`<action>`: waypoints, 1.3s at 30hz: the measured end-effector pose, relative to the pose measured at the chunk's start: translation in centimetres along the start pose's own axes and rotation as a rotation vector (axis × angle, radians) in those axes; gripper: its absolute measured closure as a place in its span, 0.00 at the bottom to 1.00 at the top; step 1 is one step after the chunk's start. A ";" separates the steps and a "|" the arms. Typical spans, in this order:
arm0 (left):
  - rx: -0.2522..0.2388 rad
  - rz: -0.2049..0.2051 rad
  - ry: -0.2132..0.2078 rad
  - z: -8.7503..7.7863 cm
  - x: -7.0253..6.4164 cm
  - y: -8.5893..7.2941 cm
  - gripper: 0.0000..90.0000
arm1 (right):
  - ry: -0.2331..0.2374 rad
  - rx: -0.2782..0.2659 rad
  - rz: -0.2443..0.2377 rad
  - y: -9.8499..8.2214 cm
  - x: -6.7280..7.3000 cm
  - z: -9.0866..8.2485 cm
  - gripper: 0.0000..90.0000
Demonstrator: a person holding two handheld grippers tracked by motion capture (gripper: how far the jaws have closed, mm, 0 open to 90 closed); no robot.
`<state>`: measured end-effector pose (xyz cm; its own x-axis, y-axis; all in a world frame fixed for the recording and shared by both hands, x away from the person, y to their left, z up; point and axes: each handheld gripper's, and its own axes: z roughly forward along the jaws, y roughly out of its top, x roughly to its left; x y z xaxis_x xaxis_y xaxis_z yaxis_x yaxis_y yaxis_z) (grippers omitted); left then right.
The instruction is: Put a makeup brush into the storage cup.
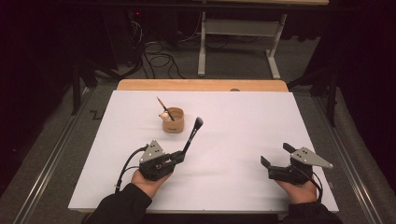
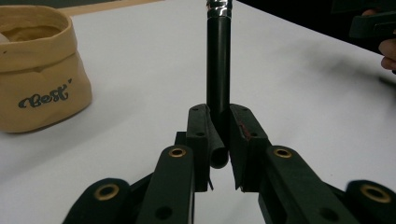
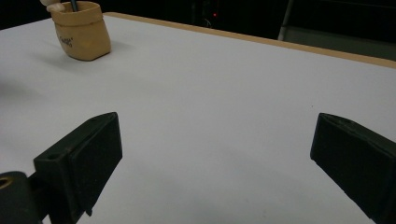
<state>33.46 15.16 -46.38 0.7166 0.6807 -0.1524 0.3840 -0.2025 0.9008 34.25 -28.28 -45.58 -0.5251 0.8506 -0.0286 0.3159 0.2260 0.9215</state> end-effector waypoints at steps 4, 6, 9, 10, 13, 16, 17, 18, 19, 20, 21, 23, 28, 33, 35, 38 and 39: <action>-0.038 0.009 -0.002 -0.2 -0.1 0.0 0.88 | -0.001 0.001 -0.001 0.0 0.0 0.0 0.03; -0.063 0.011 -0.001 -0.3 -0.1 -0.1 0.88 | 0.000 0.001 -0.001 0.0 0.0 0.0 0.03; -0.079 0.013 -0.001 -0.4 -0.1 0.0 0.88 | -0.002 0.001 -0.001 0.0 0.0 0.0 0.03; -0.080 0.014 -0.001 -0.4 -0.1 -0.1 0.88 | -0.002 0.001 -0.001 0.0 0.0 0.0 0.03; -0.093 0.016 0.006 -0.5 -0.2 0.0 0.88 | 0.001 0.000 0.001 0.0 0.1 0.0 0.03; -0.101 0.021 0.008 -0.6 -0.2 0.0 0.88 | 0.005 -0.008 -0.007 0.1 0.1 -0.1 0.03; -0.101 0.021 0.008 -0.6 -0.2 0.0 0.88 | 0.005 -0.008 -0.007 0.1 0.1 -0.1 0.03; -0.102 0.023 0.011 -0.6 -0.2 0.0 0.88 | 0.008 -0.014 -0.003 0.2 0.2 -0.1 0.03; -0.102 0.023 0.011 -0.6 -0.2 0.0 0.88 | 0.012 -0.019 -0.001 0.3 0.3 -0.1 0.03; -0.103 0.023 0.010 -0.5 -0.2 0.0 0.88 | 0.013 -0.020 -0.006 0.4 0.4 -0.1 0.03; -0.103 0.025 0.009 -0.5 -0.1 0.0 0.88 | 0.013 -0.020 -0.006 0.4 0.4 -0.1 0.03; -0.111 0.023 0.007 -0.5 -0.1 0.0 0.88 | 0.024 -0.031 0.005 0.8 1.0 0.0 0.03; -0.111 0.023 0.004 -0.5 -0.1 0.0 0.88 | 0.053 -0.055 -0.011 1.7 2.0 0.3 0.03; -0.115 0.026 0.010 -0.5 0.0 0.1 0.88 | 0.068 -0.067 -0.034 3.0 3.2 1.2 0.03; -0.114 0.030 0.011 -0.5 0.0 0.1 0.88 | 0.070 -0.062 -0.047 3.4 3.6 1.6 0.03; -0.116 0.028 0.012 -0.5 0.0 0.1 0.88 | 0.081 -0.062 -0.053 3.7 4.1 2.2 0.03; -0.115 0.028 0.014 -0.6 0.0 0.1 0.88 | 0.095 -0.061 -0.054 4.1 4.6 2.7 0.04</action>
<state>33.18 15.54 -46.03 0.7178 0.6856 -0.1218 0.2940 -0.1398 0.9455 35.23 -22.16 -42.96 -0.6134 0.7885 -0.0443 0.2384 0.2384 0.9414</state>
